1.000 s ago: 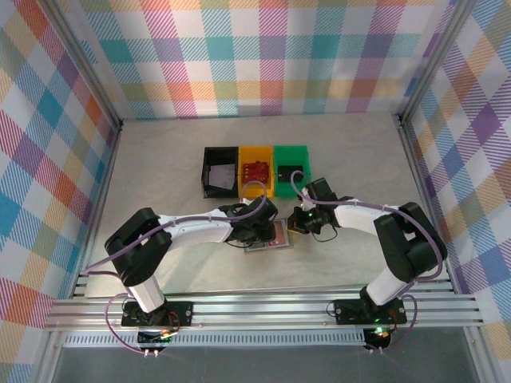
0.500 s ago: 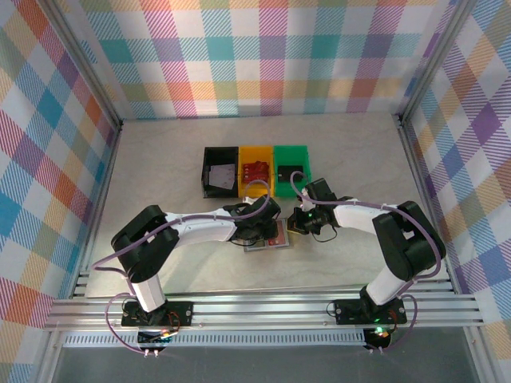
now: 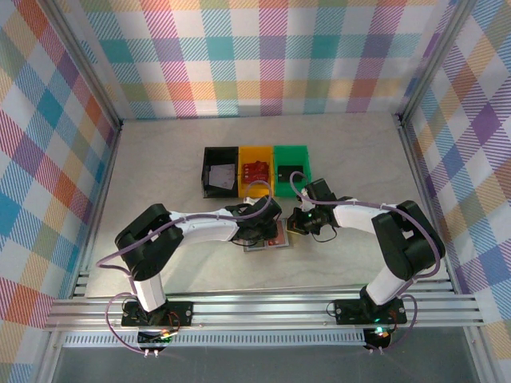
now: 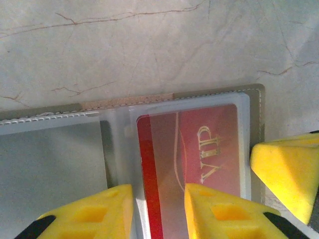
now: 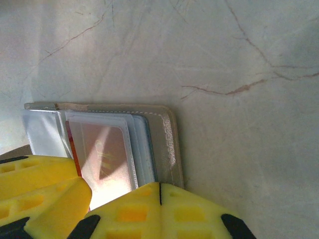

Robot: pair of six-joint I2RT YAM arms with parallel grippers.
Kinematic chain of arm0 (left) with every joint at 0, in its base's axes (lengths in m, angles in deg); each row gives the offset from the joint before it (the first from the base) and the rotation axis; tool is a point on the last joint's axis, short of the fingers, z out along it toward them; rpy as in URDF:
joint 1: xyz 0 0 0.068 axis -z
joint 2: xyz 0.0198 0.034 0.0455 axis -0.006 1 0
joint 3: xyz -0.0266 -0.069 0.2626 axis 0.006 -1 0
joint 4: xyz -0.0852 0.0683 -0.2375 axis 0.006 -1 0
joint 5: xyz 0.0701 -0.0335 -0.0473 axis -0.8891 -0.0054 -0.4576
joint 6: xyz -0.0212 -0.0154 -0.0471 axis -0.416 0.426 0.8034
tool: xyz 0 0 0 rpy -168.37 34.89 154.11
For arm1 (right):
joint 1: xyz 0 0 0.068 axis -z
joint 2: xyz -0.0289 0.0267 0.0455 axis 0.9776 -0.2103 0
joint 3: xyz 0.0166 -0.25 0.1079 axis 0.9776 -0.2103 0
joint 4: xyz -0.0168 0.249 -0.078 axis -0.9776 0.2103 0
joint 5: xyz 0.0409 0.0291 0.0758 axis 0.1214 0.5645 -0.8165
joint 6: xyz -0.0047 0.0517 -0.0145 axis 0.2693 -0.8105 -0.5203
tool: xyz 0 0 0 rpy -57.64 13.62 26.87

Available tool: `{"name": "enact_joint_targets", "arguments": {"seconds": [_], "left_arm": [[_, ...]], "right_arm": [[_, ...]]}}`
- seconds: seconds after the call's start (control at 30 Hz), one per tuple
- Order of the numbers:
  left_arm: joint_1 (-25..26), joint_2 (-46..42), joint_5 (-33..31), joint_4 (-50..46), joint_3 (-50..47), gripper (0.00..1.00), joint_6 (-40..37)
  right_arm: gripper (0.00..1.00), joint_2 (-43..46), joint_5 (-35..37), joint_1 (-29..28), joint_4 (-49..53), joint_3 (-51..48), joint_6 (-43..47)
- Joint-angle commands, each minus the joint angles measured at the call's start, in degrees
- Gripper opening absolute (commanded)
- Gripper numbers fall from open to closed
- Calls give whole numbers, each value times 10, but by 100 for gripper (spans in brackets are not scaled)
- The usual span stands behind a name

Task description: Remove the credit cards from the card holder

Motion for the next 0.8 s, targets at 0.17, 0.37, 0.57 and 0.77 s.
{"name": "enact_joint_targets", "arguments": {"seconds": [0.17, 0.37, 0.57, 0.77], "left_arm": [[6, 14, -13, 12, 8, 29, 11], [6, 11, -15, 19, 8, 27, 13], [6, 2, -22, 24, 4, 26, 14], [6, -4, -22, 30, 0, 24, 15]], "right_arm": [[0, -8, -7, -6, -5, -9, -1], [0, -9, -7, -6, -5, -9, -2], [0, -11, -7, -7, -5, -9, -2], [0, -11, -7, -8, -6, -9, -1]]}}
